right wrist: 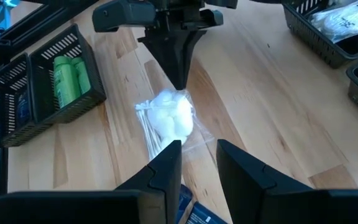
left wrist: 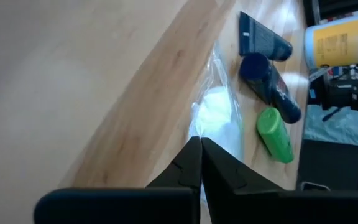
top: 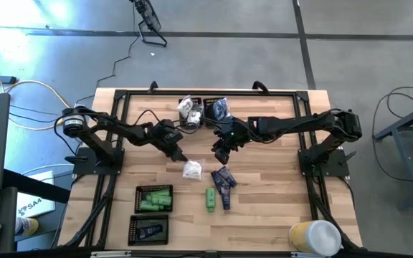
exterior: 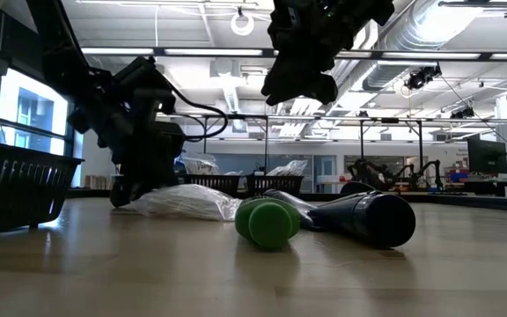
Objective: Pick & Place Travel size toiletries
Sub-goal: Put the white cotton pack into the top middle basket
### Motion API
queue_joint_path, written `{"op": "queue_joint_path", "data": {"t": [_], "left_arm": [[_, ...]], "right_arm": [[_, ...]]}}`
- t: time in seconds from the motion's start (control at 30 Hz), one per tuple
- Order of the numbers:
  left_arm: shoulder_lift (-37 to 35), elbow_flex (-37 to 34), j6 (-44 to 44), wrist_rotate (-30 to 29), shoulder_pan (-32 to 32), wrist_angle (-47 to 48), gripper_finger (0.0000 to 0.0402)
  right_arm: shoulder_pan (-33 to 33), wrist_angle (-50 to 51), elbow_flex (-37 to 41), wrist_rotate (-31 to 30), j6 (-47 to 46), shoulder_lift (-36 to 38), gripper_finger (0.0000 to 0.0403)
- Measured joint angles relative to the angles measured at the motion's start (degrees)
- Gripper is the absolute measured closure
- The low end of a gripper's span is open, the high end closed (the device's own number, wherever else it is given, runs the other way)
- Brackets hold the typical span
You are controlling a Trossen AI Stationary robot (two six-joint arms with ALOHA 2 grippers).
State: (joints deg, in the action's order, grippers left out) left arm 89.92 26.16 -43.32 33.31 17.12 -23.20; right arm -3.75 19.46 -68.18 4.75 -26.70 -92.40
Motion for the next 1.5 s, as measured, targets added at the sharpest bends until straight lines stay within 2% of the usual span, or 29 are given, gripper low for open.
{"op": "queue_joint_path", "data": {"t": [0.2,0.5,0.67,1.0,1.23,1.5], "left_arm": [[-0.8,0.4,-2.0,2.2,0.1,-5.3,0.0401],[-5.6,6.2,0.0,2.1,0.1,-3.8,0.0401],[-8.3,11.1,4.7,0.4,0.1,6.0,0.0401],[-11.5,25.4,20.5,-10.6,0.2,30.9,0.0401],[-11.5,34.9,27.7,-21.4,0.7,41.2,0.0401],[-11.5,38.5,30.2,-25.7,7.8,46.4,0.0401]], "right_arm": [[0.0,0.0,0.0,1.2,0.0,0.0,0.0309],[0.0,0.0,0.0,1.7,-0.3,0.0,0.0309],[0.0,0.8,0.1,1.8,-0.2,1.1,0.0309],[0.0,0.7,0.0,1.7,0.0,6.8,0.0309],[0.0,0.5,0.0,1.7,0.0,7.5,0.0309],[0.9,0.5,0.0,1.2,0.0,7.5,0.0309]]}}
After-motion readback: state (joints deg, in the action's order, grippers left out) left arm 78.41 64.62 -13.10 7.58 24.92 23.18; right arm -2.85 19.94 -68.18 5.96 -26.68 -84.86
